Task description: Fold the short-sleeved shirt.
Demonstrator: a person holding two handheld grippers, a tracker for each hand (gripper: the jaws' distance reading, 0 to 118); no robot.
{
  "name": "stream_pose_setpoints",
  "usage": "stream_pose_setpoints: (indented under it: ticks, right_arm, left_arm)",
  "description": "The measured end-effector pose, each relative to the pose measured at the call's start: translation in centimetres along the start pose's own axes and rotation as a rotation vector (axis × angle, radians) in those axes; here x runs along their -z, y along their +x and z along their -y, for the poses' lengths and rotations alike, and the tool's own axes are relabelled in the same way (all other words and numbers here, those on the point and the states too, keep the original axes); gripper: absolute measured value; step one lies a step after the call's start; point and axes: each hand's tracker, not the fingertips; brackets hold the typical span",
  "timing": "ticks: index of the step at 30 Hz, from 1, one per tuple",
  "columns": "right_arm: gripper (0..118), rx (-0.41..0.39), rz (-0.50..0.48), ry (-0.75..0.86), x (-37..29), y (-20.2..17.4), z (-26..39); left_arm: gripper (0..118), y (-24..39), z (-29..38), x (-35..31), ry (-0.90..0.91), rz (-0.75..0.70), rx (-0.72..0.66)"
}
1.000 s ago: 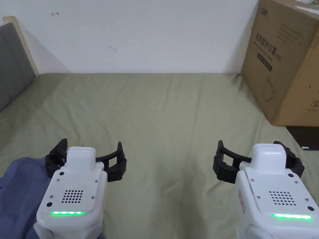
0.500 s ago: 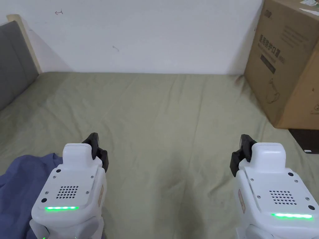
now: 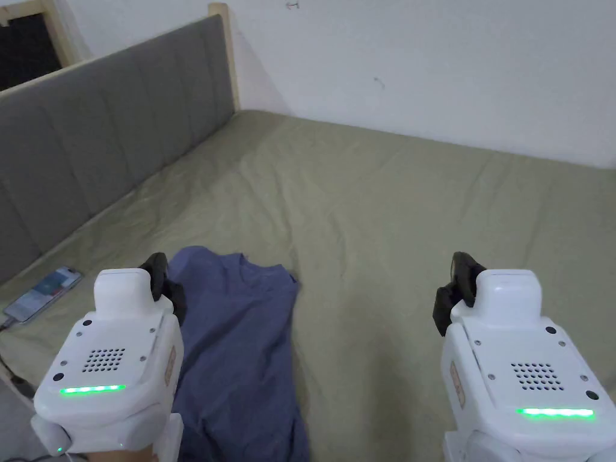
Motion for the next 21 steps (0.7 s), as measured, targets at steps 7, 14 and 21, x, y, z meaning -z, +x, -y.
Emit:
stream_pose_setpoints:
  ticks: [7,14,21]
  right_arm:
    - [0,0.01,-0.152,-0.007,2.3,-6.4,0.1]
    - [0,0.009,-0.21,-0.011,3.0,-9.1,0.1]
    - [0,0.003,-0.195,-0.025,3.7,-8.1,0.3]
  left_arm:
    - [0,-7.4,0.1,-1.8,-0.038,-0.135,-0.003]
    - [0,-10.3,0.3,-1.8,-0.075,-0.17,-0.031]
    - [62,-9.9,0.7,2.5,-0.281,-0.098,-0.065]
